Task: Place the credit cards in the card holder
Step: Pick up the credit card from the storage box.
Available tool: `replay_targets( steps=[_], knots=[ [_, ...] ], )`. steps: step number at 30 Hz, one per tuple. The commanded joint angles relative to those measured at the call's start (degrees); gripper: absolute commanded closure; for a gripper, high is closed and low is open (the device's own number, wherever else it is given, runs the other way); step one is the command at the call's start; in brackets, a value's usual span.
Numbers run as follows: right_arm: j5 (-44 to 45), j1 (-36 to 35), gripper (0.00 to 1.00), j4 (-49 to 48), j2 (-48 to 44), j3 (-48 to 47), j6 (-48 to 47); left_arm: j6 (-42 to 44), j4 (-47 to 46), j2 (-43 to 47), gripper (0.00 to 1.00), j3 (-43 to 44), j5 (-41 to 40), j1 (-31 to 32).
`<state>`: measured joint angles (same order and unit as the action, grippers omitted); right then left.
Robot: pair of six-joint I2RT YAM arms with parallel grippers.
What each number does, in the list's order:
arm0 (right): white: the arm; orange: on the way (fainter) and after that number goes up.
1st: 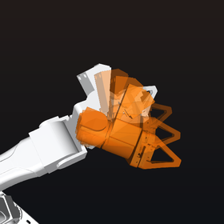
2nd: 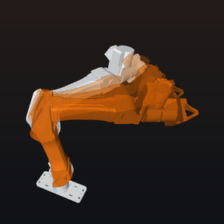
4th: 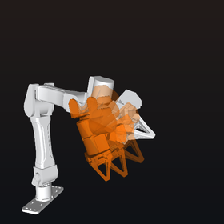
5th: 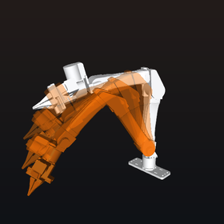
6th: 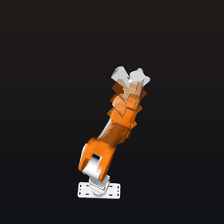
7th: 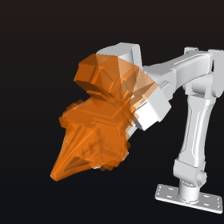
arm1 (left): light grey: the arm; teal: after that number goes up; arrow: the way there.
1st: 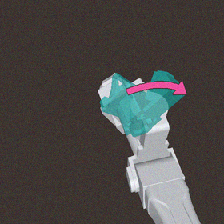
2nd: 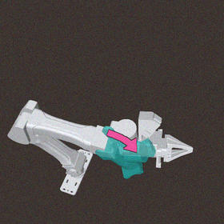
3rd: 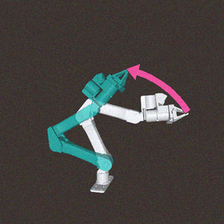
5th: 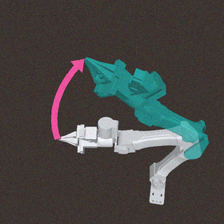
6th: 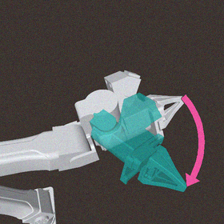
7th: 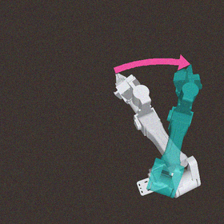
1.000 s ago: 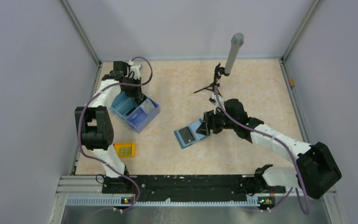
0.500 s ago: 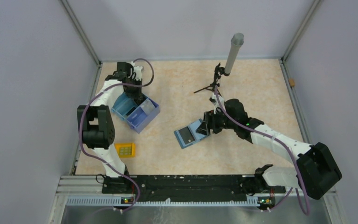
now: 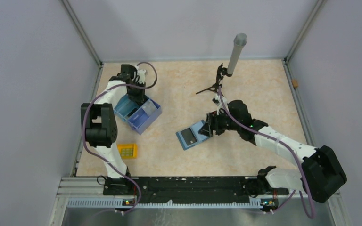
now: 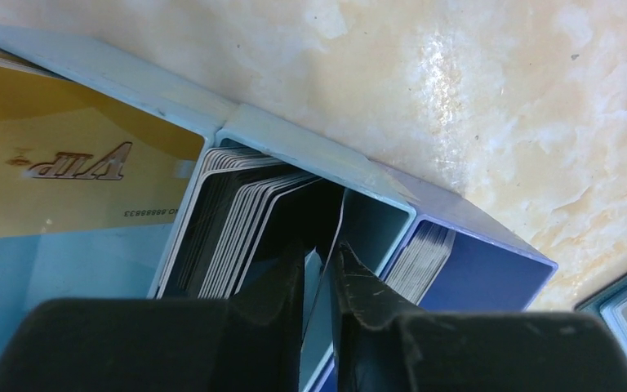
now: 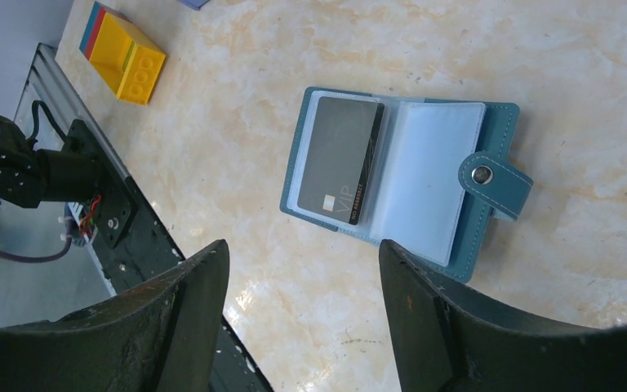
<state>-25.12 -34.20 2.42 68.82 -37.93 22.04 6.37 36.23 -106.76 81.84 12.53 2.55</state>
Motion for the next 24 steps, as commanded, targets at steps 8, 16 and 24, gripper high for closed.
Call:
replay_targets(
  steps=[8, 16, 24],
  knots=[
    [0.3, 0.7, 0.34, -1.3, -2.7, 0.4, 0.0, 0.7, 1.3, 4.0, 1.00, -0.4, -0.6, 0.5],
    [0.8, 0.7, 0.34, 0.3, -3.3, -0.6, -0.2, -0.2, 1.0, 12.7, 1.00, -0.5, 0.0, 0.4],
    [2.0, 0.7, 0.34, 1.6, -4.9, -1.3, 0.0, -2.2, 0.8, 20.8, 1.00, -1.3, 4.4, 0.6]
  ],
)
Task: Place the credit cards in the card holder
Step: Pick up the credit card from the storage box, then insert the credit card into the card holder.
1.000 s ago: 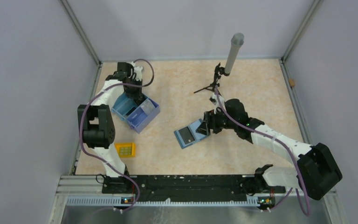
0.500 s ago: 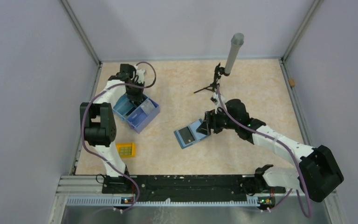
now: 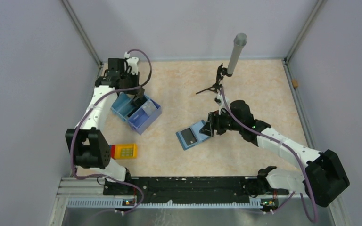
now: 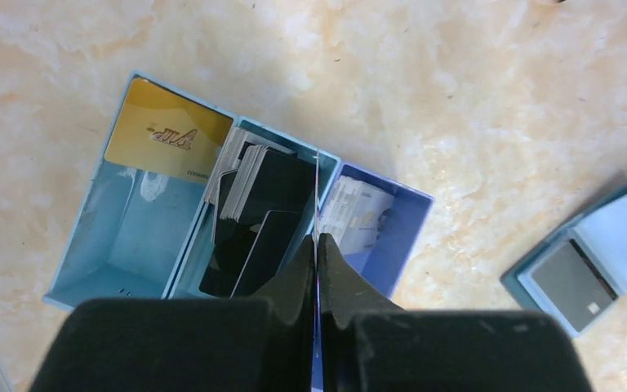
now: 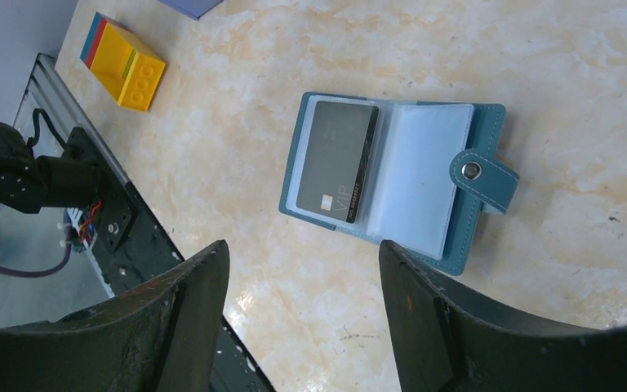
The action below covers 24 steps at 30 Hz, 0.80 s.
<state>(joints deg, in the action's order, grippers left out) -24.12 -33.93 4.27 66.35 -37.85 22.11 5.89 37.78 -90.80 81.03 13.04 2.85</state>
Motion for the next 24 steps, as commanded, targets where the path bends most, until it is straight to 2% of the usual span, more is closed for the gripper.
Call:
replay_targets(
  steps=[1, 5, 13, 18, 21, 24],
  knots=[
    [1.0, 0.4, 0.34, -0.2, -2.6, -1.5, -0.2, -2.3, -0.8, 5.8, 1.00, -0.8, 5.7, 0.5],
    [-1.2, 0.4, 0.32, -0.9, -4.2, -1.6, -1.4, -3.7, -0.2, 10.1, 1.00, -3.0, 11.3, 5.3],
    [-6.0, 0.4, 0.27, -1.5, -9.3, -1.6, -4.0, -9.5, -0.7, 15.7, 1.00, -12.5, 32.3, 15.8],
    [-12.1, 0.4, 0.26, -3.4, -9.6, -1.1, -3.5, -16.4, -10.3, 18.7, 1.00, -20.8, 43.8, 23.0],
    [-18.3, 0.1, 0.26, -6.0, -8.8, -0.6, -2.3, -18.6, -13.5, 18.8, 1.00, -22.6, 46.9, 27.2],
    [-19.4, -0.9, 0.26, -6.8, -8.2, -0.1, -1.8, -19.2, -14.9, 18.5, 1.00, -22.8, 49.2, 30.1]
  ],
)
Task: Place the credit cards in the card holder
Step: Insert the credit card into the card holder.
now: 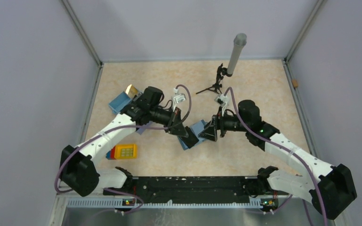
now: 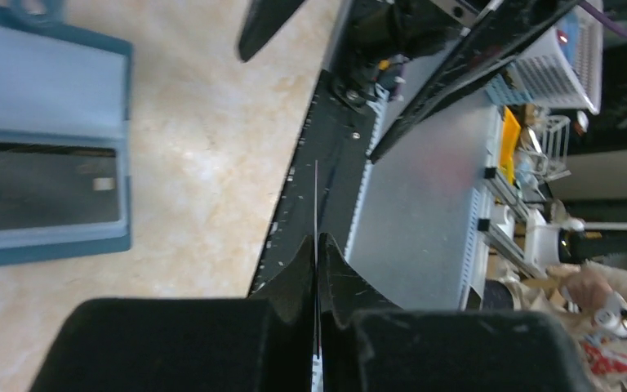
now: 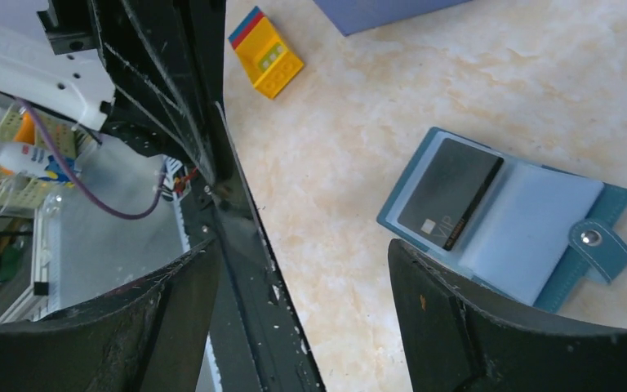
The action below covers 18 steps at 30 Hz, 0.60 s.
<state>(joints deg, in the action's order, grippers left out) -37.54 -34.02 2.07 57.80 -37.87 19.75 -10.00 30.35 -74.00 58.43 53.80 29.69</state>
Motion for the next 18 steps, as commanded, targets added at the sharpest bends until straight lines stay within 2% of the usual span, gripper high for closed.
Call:
replay_targets(
  steps=[1, 4, 7, 9, 11, 12, 13, 14, 16, 17, 18],
  knots=[
    [-6.8, -1.0, 0.26, -4.7, 0.6, 0.0, 0.6, -3.5, -7.8, 1.6, 1.00, -0.2, 8.8, 3.8],
    [-10.1, -2.4, 0.28, -6.4, 1.8, -0.1, 1.7, -4.9, -10.1, 1.6, 1.00, -0.9, 8.3, 4.7],
    [-10.8, -5.2, 0.37, -6.6, 3.0, -0.6, 1.5, -7.5, -13.7, 1.9, 1.00, -1.9, 7.3, 4.9],
    [-10.9, -6.9, 0.52, -6.8, 3.8, -0.9, 1.5, -9.6, -16.7, 2.4, 1.00, -2.7, 5.9, 4.9],
    [-10.2, -7.5, 0.76, -8.1, 4.0, -0.4, 3.0, -11.9, -19.6, 3.0, 1.00, -3.8, 4.0, 4.9],
    [-9.4, -7.5, 0.90, -9.1, 3.9, 0.0, 3.6, -13.4, -21.4, 3.5, 0.96, -4.6, 2.7, 4.9],
    [-7.5, -7.5, 1.00, -9.6, 3.5, 0.4, 4.2, -15.2, -23.5, 4.1, 0.80, -5.7, 1.2, 4.8],
    [-5.3, -7.6, 1.00, -10.6, 2.8, 1.1, 5.3, -17.4, -26.4, 4.8, 0.65, -7.3, -0.1, 4.9],
    [-1.9, -7.5, 1.00, -15.4, 1.1, 3.4, 7.9, -22.4, -35.7, 6.5, 0.40, -11.5, -2.4, 4.9],
    [-0.4, -7.5, 1.00, -17.6, 0.0, 4.6, 9.4, -24.8, -39.5, 7.3, 0.33, -13.8, -3.6, 4.9],
    [1.0, -7.5, 1.00, -20.4, -1.1, 6.0, 11.1, -27.1, -42.6, 8.0, 0.31, -15.9, -4.7, 4.9]
  ],
)
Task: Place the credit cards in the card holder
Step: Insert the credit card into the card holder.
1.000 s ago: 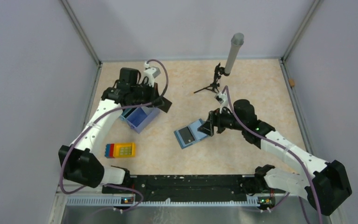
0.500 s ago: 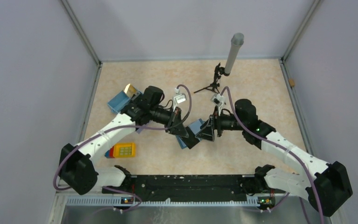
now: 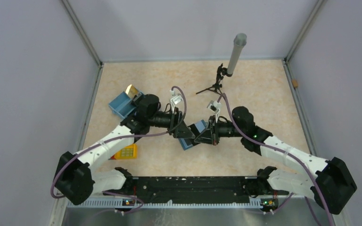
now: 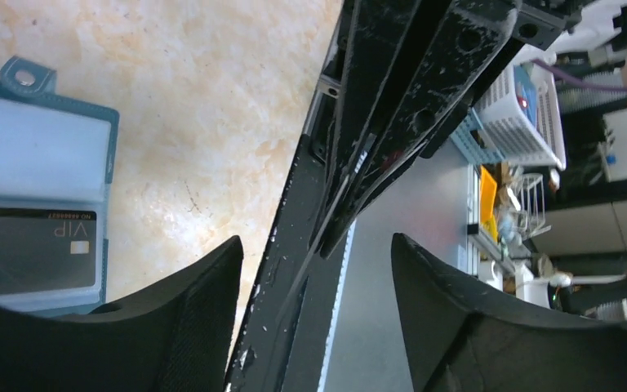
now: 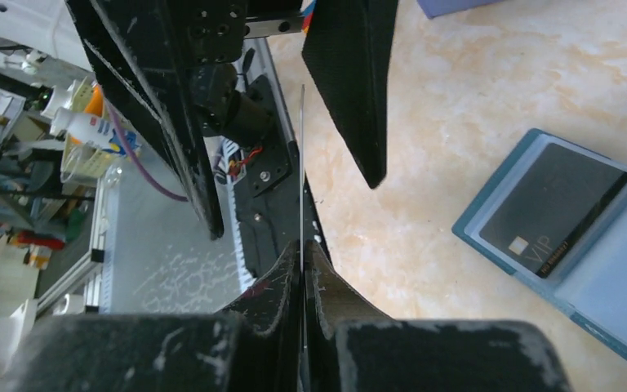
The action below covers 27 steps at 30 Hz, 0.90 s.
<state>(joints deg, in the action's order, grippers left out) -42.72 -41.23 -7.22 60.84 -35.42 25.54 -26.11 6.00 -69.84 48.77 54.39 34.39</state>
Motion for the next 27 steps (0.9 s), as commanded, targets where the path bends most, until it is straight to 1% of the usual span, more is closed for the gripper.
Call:
replay_targets(
  steps=[1, 3, 4, 6, 10, 13, 17, 22, 24, 26, 27],
  knots=[
    [7.0, -0.3, 1.00, -13.9, -5.1, 4.9, 6.9, -13.2, -21.2, 4.6, 0.30, -8.8, -6.3, 0.2],
    [7.6, -0.3, 1.00, -19.2, -6.4, 7.2, 9.9, -17.8, -27.7, 5.9, 0.29, -12.7, -7.9, 0.3],
    [7.2, -0.3, 1.00, -21.3, -6.6, 8.2, 10.9, -20.0, -31.3, 6.4, 0.31, -14.4, -8.2, 0.4],
    [6.2, -0.3, 1.00, -23.7, -6.2, 8.9, 12.2, -23.9, -37.0, 7.0, 0.37, -17.1, -9.4, 1.2],
    [2.9, -0.3, 1.00, -26.7, -4.7, 8.9, 13.1, -27.6, -42.1, 6.5, 0.52, -18.9, -11.3, 3.1],
    [2.0, -0.3, 1.00, -27.6, -4.3, 9.1, 13.6, -30.3, -47.3, 6.0, 0.62, -20.2, -11.9, 3.7],
    [1.9, -0.3, 1.00, -27.3, -4.4, 9.4, 13.6, -30.9, -49.6, 6.1, 0.63, -21.1, -12.4, 3.7],
    [1.5, -0.3, 1.00, -28.1, -4.8, 10.3, 14.0, -31.7, -51.5, 6.6, 0.70, -21.8, -13.1, 3.7],
    [1.5, -0.3, 1.00, -28.1, -5.0, 10.5, 14.0, -32.9, -53.9, 7.0, 0.69, -22.5, -13.8, 3.7],
    [1.5, -0.3, 1.00, -28.2, -5.0, 10.6, 14.0, -34.4, -56.1, 7.3, 0.62, -23.2, -14.4, 3.7],
    [1.4, -0.3, 1.00, -28.2, -5.0, 10.7, 14.0, -34.8, -57.1, 7.4, 0.61, -23.4, -14.6, 3.7]
  ],
)
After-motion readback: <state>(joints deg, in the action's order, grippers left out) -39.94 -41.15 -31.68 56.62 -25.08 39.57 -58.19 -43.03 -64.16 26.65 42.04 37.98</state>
